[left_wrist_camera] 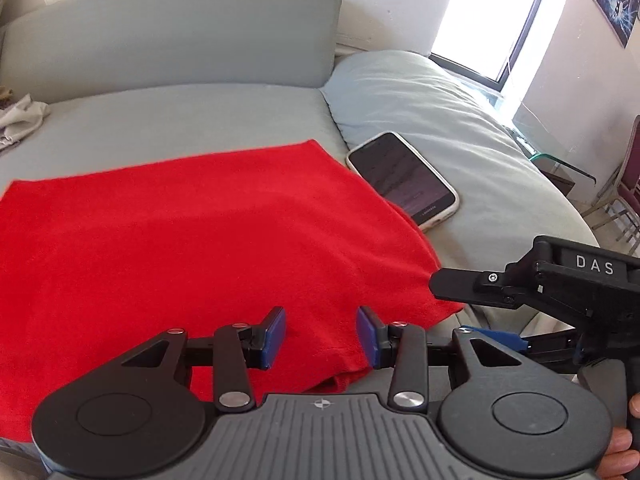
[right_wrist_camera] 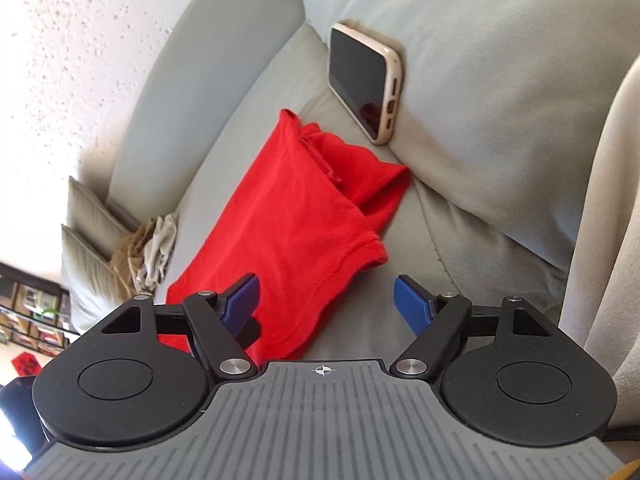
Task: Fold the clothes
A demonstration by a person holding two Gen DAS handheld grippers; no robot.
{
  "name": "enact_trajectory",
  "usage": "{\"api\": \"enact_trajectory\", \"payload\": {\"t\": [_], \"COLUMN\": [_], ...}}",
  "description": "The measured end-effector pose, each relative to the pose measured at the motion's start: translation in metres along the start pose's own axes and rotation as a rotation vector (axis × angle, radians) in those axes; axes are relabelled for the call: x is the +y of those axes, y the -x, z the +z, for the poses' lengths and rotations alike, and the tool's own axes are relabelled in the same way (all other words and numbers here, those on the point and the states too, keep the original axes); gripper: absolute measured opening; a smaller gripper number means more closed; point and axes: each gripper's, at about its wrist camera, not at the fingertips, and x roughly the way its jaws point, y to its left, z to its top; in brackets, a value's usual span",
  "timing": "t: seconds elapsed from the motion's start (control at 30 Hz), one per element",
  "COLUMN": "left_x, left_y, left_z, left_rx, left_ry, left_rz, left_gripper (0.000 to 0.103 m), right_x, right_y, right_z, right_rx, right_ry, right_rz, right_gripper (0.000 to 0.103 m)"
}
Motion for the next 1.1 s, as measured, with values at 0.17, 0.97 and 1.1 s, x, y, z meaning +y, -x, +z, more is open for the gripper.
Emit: {"api": "enact_trajectory", "payload": {"t": [0.17,0.97,1.1], "left_x": [-0.008,0.098,0.101], "left_y": [0.012,0.051,0.044], "left_z": [-0.007,0.0,0.006], "left_rx": [0.021,-0.088,-0.092], "left_ry": [-0.064,0.239,0.261], "left_rz": [-0.025,0.019,-0.001], "left_gripper": [0.037,0.05,0.05], "right_x": [-0.005,0.034,0.071], "right_y": [-0.005,-0.005,0.001], "right_z": [0.003,0.032,0.059], "right_rx": [-0.012,-0.198,-0.399], "right_ry": [0.01,0.197,0.346], "right_rz": [0.004,-0.117,-0.139], "right_gripper": [0.078,0.078,0.085]}}
